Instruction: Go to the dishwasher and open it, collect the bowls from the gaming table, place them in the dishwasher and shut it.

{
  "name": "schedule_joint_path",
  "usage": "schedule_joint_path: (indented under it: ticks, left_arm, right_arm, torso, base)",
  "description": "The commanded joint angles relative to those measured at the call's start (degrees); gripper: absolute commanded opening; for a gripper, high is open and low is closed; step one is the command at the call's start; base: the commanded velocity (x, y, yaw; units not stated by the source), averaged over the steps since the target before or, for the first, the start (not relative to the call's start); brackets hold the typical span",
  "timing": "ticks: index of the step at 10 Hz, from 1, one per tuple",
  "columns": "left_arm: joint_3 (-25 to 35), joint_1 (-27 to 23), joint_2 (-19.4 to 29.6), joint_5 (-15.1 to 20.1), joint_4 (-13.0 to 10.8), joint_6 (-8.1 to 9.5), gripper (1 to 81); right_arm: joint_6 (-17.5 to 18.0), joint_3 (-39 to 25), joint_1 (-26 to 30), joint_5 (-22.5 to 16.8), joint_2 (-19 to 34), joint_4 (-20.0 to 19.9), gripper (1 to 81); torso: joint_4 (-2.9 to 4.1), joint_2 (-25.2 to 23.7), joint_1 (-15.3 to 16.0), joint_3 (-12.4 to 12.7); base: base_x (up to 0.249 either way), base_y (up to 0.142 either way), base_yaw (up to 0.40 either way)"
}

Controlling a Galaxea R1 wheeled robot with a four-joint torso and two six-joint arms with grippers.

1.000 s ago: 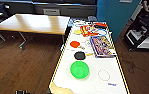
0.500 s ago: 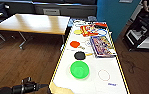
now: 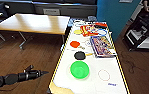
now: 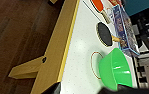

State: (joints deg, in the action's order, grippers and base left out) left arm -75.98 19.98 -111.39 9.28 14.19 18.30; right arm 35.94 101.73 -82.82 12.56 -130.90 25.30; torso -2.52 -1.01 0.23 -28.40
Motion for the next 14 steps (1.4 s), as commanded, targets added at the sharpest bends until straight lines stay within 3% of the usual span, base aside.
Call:
schedule_joint_path:
  ticks: [1, 6, 12, 13, 14]
  left_arm:
    - [-6.1, -9.8, -3.0, 5.9, 1.3, 3.24, 81.1]
    - [-6.8, -9.9, -11.5, 7.6, 0.4, 3.24, 81.1]
    - [-15.7, -9.6, -22.9, 8.4, 1.0, 3.32, 81.1]
    - [-17.1, -9.6, -23.7, 8.3, 1.4, 4.03, 81.1]
    - [-18.7, -9.9, -24.4, 8.5, 1.2, 5.96, 81.1]
  right_arm:
    - [-0.3, -1.3, 0.5, -2.8, 2.6, 1.2, 1.0]
    - [-0.3, -1.3, 0.7, -2.8, 2.3, 1.2, 1.0]
    - [-0.3, -1.0, 0.7, -2.8, 2.0, 1.2, 1.0]
    - [-0.3, -1.0, 0.9, -2.8, 1.9, 1.2, 1.0]
    - [-0.3, -0.9, 0.9, -2.8, 1.8, 1.2, 1.0]
  torso:
    - [0.00, 0.0, 0.0, 0.0]
    - [0.00, 0.0, 0.0, 0.0]
    - [0.00, 0.0, 0.0, 0.0]
    - [0.00, 0.0, 0.0, 0.0]
    - [0.00, 0.0, 0.0, 0.0]
  base:
    - [0.000, 0.000, 0.000]
    - [0.000, 0.000, 0.000]
    - [0.000, 0.000, 0.000]
    - [0.000, 0.000, 0.000]
    - [0.000, 0.000, 0.000]
